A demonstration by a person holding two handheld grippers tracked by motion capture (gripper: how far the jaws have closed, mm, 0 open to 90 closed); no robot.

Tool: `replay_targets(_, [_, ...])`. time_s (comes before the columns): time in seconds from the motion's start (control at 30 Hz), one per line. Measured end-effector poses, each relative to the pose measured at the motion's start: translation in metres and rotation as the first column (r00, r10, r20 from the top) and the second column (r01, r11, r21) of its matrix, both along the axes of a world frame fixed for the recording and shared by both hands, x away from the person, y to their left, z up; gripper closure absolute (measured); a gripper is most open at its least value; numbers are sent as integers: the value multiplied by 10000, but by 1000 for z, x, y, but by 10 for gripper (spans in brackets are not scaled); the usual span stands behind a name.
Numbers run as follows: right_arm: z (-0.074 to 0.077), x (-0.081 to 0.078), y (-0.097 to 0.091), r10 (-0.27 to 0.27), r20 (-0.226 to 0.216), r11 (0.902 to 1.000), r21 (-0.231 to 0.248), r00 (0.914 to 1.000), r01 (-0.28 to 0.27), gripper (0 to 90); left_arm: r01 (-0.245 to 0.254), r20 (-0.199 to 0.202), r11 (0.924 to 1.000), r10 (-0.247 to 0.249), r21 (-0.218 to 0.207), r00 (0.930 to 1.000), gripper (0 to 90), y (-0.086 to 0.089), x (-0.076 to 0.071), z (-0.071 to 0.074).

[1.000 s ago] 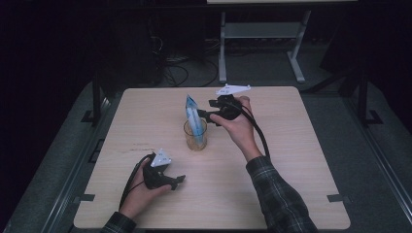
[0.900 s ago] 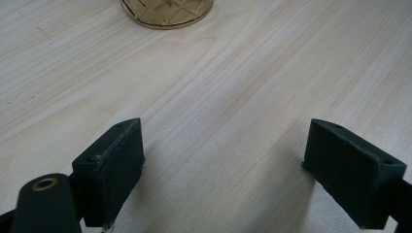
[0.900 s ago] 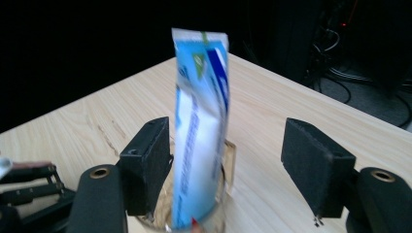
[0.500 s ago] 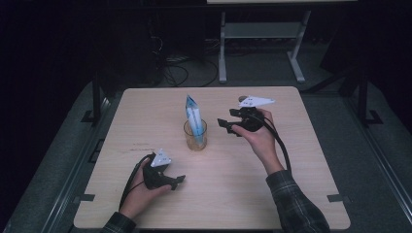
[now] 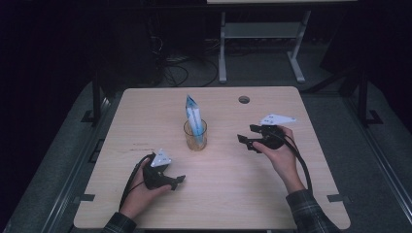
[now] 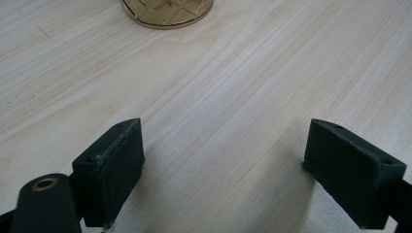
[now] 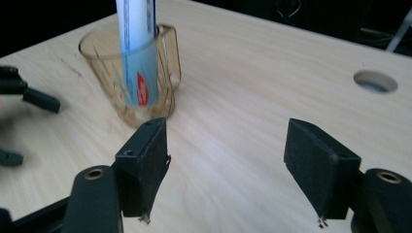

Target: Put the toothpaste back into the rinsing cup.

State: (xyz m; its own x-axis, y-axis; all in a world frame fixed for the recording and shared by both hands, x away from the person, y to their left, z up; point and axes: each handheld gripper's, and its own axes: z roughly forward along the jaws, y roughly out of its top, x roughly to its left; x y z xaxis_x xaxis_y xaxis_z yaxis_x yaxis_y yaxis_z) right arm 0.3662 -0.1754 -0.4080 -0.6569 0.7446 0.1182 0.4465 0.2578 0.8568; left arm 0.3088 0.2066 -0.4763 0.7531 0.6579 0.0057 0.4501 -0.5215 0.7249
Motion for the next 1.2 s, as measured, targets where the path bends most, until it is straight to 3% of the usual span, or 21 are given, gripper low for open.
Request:
replay_targets(0.27, [-24,-23,-22,-236,-365,9997,-107,9991,232,307,-36,2,10000,36,-21,10000,136,0,0,0])
replay_targets(0.63, [-43,-57,-47,-559,-779,9982,-258,9954,541,292,-30,-18,10000,30,2,10000,136,0,-1,0])
replay_targets(0.93, [-64,-80,-65,-1080,-963,9888,-1132,9895,970,283,-18,-12,10000,18,8,10000,136,0,-1,0])
replay_targets(1.07, [-71,-84,-64,-1134,-942,9788,-1817,9891,949,262,-18,-13,10000,18,8,10000,136,0,-1,0])
replay_targets(1.2, [-73,-85,-61,-1110,-973,9744,-2066,9890,890,249,-30,-22,10000,30,-3,10000,136,0,-1,0])
